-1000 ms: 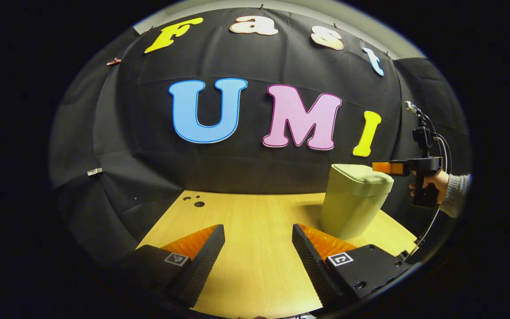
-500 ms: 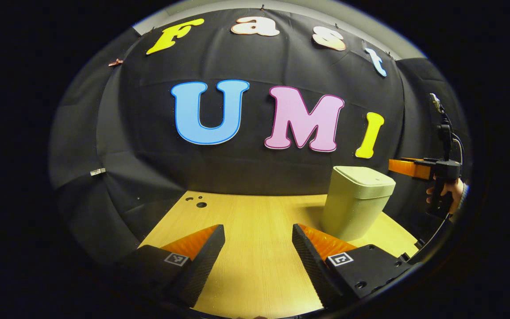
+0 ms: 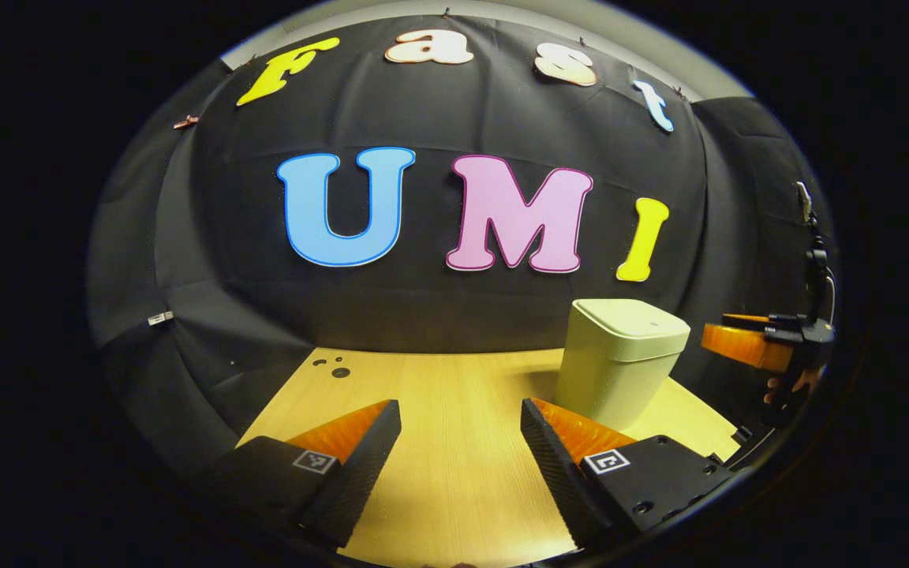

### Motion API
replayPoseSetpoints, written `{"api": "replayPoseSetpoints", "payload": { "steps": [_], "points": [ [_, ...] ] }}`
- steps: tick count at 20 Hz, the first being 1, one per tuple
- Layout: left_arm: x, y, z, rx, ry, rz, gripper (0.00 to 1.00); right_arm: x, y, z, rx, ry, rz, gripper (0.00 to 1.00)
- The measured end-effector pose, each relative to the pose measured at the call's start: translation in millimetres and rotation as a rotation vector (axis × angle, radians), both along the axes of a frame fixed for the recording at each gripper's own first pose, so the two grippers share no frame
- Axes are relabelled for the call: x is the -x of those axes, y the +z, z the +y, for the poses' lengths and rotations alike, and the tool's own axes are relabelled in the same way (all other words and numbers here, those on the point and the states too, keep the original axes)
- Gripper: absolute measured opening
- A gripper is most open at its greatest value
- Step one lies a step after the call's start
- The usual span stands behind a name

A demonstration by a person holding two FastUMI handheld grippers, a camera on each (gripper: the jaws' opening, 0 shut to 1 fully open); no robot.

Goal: Press the lid of the desktop garbage bin to open it, pick up the crumpled paper on the desktop and throw it into the bin, then pick up the pop can on the desktop and drop it into the bin, and finally close the garbage bin lid.

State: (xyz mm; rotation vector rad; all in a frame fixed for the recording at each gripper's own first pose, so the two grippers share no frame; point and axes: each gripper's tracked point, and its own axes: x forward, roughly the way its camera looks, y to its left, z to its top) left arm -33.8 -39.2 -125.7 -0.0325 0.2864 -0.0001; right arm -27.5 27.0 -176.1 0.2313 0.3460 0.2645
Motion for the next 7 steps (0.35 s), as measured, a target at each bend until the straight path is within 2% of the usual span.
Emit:
{"api": "replayPoseSetpoints", "payload": {
  "steps": [7],
  "points": [
    [-2.0, 8.6, -23.7, -0.019, 0.018, -0.008, 0.98, 18.7, -11.3, -7.3, -0.014, 0.05, 0.021, 0.98]
  ]
}}
